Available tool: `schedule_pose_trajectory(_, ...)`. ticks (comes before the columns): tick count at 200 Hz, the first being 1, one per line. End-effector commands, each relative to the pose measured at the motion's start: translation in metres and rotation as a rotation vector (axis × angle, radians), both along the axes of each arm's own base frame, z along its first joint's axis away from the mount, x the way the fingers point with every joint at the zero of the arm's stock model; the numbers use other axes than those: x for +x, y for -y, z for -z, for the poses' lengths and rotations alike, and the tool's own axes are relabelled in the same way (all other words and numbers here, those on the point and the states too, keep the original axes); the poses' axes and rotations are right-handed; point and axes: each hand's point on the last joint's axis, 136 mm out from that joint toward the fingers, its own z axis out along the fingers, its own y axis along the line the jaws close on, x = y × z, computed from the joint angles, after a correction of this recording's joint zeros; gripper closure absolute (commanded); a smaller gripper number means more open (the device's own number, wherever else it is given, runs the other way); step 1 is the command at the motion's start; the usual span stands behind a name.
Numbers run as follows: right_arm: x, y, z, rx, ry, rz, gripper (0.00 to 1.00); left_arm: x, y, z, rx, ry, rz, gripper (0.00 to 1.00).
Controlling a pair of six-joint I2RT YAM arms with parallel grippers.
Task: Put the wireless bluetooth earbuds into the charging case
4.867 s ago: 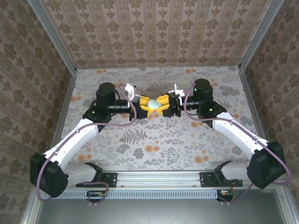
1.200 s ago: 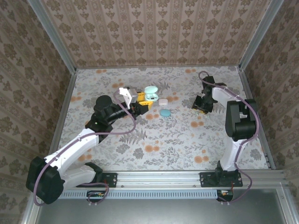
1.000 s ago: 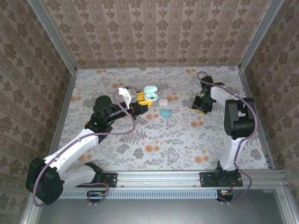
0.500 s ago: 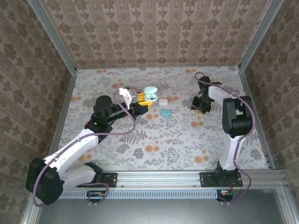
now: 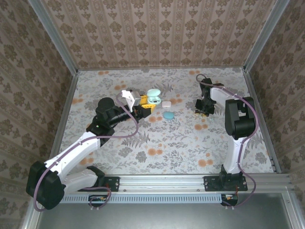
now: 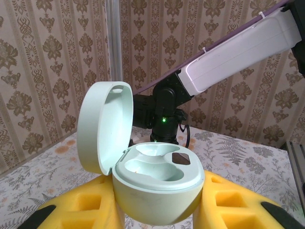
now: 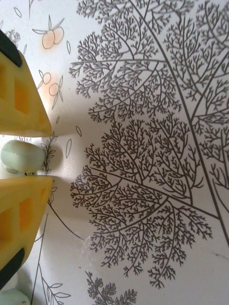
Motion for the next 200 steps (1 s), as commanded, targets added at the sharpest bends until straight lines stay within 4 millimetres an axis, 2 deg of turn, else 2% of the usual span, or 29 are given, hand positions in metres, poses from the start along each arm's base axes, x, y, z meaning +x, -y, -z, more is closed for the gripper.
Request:
schedule_pose_trajectory(1, -0.005, 0.005, 0.002, -0.045, -0.037, -0.025, 0.71, -0.002, -0.003, -0.017, -0.023, 0.052, -0.009, 0.74)
schedule_pose_trajectory(62, -0.002, 0.004, 0.006, -0.044, -0.037, -0.033, 0.72, -0.002, -0.003, -0.017, -0.024, 0.051, -0.009, 0.74)
schedule_pose_trajectory(85, -0.001, 0.002, 0.005, -0.044, -0.035, -0.044, 0.76, -0.002, -0.003, -0.017, -0.024, 0.049, -0.011, 0.74)
schedule_pose_trajectory(118, 0.0, -0.005, -0.01, -0.018, 0.0, -0.065, 0.78, -0.001, -0.003, -0.017, -0.023, 0.048, -0.013, 0.74)
schedule_pose_trajectory(133, 0.001, -0.017, -0.028, 0.053, 0.045, -0.072, 0.79, -0.001, -0.003, -0.016, -0.02, 0.047, -0.013, 0.74)
schedule_pose_trajectory(153, 0.002, -0.05, -0.061, 0.258, 0.138, -0.094, 0.79, 0.001, -0.004, -0.015, -0.014, 0.05, -0.023, 0.75)
schedule_pose_trajectory(183, -0.007, -0.113, -0.134, 0.713, 0.288, -0.135, 0.79, 0.006, -0.01, -0.016, -0.014, 0.05, -0.045, 0.75)
schedule_pose_trajectory(200, -0.016, -0.138, -0.172, 0.936, 0.319, -0.181, 0.8, 0.009, -0.015, -0.016, -0.016, 0.048, -0.055, 0.75)
